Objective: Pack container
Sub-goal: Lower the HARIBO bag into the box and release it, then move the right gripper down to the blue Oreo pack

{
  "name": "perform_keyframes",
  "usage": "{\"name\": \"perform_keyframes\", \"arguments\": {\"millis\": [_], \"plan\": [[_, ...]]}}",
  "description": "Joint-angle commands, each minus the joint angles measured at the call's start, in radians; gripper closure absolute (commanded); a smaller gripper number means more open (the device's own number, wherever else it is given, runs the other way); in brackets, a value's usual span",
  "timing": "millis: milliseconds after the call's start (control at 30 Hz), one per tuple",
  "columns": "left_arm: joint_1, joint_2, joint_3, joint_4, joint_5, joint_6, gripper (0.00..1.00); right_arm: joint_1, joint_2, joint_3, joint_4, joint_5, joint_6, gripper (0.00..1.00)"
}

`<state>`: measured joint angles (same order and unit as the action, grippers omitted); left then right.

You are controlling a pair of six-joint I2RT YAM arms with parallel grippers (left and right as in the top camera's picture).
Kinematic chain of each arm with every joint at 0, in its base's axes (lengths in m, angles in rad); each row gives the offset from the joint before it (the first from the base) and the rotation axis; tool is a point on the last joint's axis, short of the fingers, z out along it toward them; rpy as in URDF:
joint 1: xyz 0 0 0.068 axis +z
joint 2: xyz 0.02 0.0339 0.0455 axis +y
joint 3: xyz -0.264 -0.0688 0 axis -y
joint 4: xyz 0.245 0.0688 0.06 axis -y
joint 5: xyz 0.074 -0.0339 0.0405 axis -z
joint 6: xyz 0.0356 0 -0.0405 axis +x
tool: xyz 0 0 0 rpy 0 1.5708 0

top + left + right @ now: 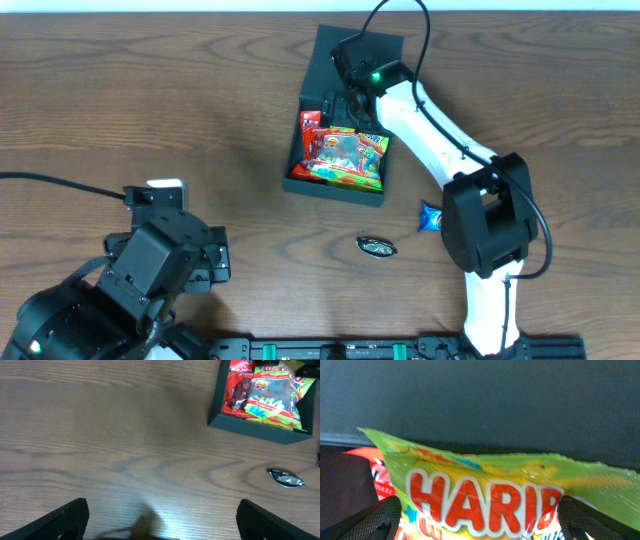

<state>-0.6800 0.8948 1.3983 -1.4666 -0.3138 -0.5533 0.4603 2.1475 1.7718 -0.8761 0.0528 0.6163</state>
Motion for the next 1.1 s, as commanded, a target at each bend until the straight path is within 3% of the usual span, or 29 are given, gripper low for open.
{"name": "perform_keyframes", "arguments": {"millis": [0,200,400,567,733,867,1067], "plan": [[-0.001,0.002,-0.005,-0.007,-0.008,0.0,0.05,-0.002,0.007,0.013,0.006,0.011,-0.012,0.01],[-0.001,0.002,-0.005,-0.018,-0.011,0.0,0.05,-0.003,-0.042,0.084,-0.06,-0.035,-0.057,0.01],[-0.001,0.002,-0.005,-0.029,-0.011,0.0,0.05,-0.003,-0.222,0.164,-0.261,-0.023,-0.148,0.01],[-0.001,0.002,-0.005,-0.037,-0.011,0.021,0.05,-0.003,-0.366,0.16,-0.491,0.102,-0.216,0.01],[-0.001,0.002,-0.005,-0.041,-0.011,0.03,0.05,-0.003,-0.447,0.103,-0.643,0.153,-0.193,0.01],[-0.001,0.002,-0.005,-0.049,-0.011,0.03,0.05,-0.009,-0.532,-0.046,-0.655,0.155,0.031,0.01],[-0.001,0.002,-0.005,-0.055,-0.007,0.029,0.05,-0.012,-0.75,-0.377,-0.551,0.209,0.596,0.01]]}}
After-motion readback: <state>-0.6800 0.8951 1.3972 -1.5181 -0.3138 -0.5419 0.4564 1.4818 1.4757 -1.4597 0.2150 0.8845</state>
